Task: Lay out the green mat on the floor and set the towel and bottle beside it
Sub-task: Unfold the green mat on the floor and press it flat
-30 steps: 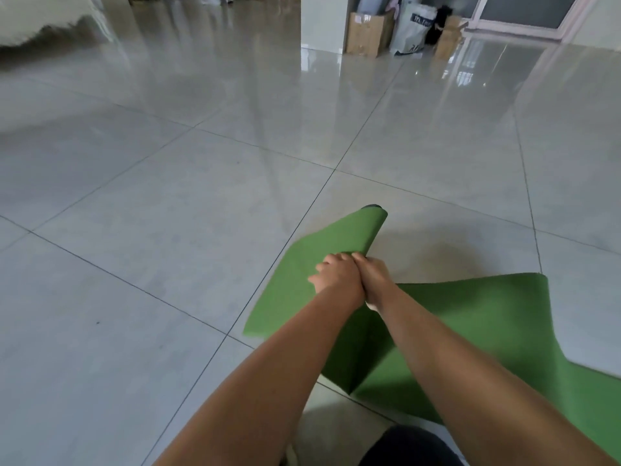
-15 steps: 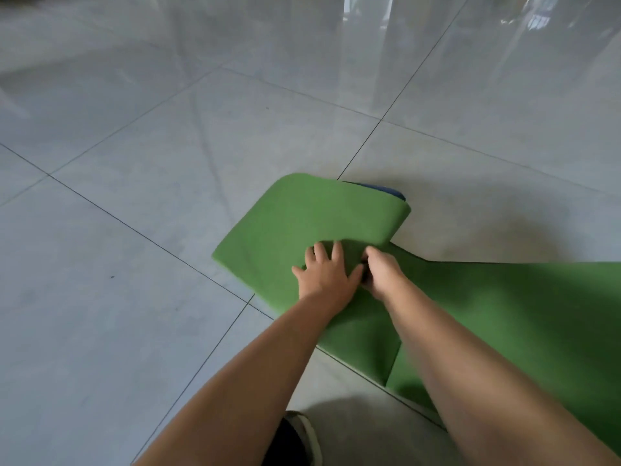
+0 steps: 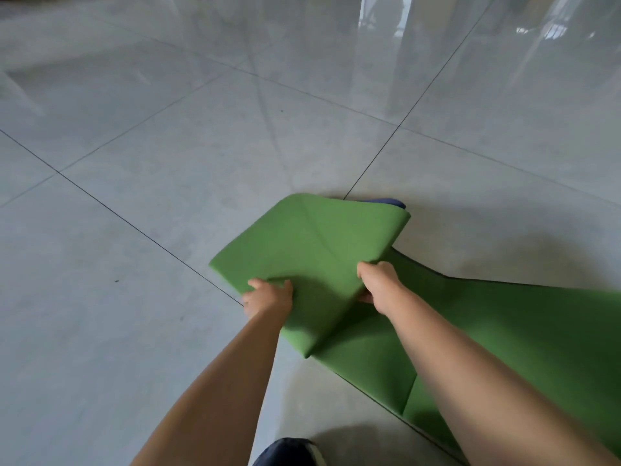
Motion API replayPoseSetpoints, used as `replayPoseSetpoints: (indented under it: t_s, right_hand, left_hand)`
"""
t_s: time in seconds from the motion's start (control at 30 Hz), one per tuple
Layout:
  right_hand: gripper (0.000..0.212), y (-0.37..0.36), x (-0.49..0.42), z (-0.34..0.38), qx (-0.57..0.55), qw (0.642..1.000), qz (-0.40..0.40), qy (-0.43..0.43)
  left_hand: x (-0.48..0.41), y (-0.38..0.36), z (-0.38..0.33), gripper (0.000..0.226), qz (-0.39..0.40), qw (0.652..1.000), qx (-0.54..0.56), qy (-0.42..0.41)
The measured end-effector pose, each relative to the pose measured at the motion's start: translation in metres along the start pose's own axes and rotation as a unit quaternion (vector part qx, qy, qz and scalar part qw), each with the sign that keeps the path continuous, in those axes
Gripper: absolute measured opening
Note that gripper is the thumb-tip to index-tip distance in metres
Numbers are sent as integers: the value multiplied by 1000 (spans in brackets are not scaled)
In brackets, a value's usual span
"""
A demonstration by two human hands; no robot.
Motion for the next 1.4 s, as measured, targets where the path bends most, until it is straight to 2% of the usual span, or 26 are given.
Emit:
replayPoseSetpoints:
  t_s: [0.1, 0.23, 0.43, 0.53, 0.6, 0.7, 0.77, 0.83, 0.93, 1.0, 1.13, 1.27, 1.33, 1.4]
  right_hand:
    - [13, -1, 2, 3, 9, 1000, -9, -5]
    - [10, -12, 4, 12, 32, 999, -6, 13]
    - [16, -48, 1, 29, 108, 992, 0, 71]
    - [29, -69, 1, 36, 163, 980, 7, 113]
    - [41, -87, -1, 36, 174, 976, 42, 121]
    - [51, -108, 1, 28, 208, 964, 113, 116]
    - [51, -110, 1, 23, 234, 956, 132, 123]
    - [49, -102, 0, 20, 247, 952, 130, 126]
    - [45, -79, -5, 19, 266, 948, 106, 138]
    - [43, -58, -7, 18, 271, 948, 84, 145]
    - [35, -3, -4, 11, 302, 942, 23, 145]
    - [29, 64, -4, -7, 323, 937, -26, 127]
    - [17, 99, -3, -18, 323, 939, -48, 112]
    - [20, 141, 2, -30, 302, 945, -84, 98]
  left_hand:
    - [-13, 7, 7, 60, 7, 993, 120, 15]
    - [-18, 22, 14, 48, -27, 970, 239, 30]
    - [-16, 72, 12, 50, -182, 927, 327, -9]
    - [-21, 100, 11, 51, -240, 910, 332, -63]
    - [-26, 115, 10, 55, -270, 907, 310, -89]
    - [-28, 114, 11, 77, -286, 940, 169, -84]
    - [-26, 96, 9, 86, -255, 963, 51, -79]
    - [-23, 74, 3, 78, -196, 977, -13, -84]
    - [-15, 42, -16, 60, -116, 979, -99, -132]
    - [-6, 19, -28, 60, -66, 969, -170, -167]
    - [26, -36, -49, 67, 21, 924, -292, -246]
    - [79, -95, -81, 72, 81, 848, -382, -358]
    - [111, -123, -99, 70, 103, 816, -395, -410]
    - [151, -152, -118, 66, 125, 790, -389, -457]
Point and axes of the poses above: each hand's wrist, its own x-axis away from the middle knuckle, its own y-axis out of the back of the hand, z = x × y, the point moved 7 cm from there along -x, towards the middle knuckle, and after that the axes turned 1 degree about z, right-handed, at the moved point
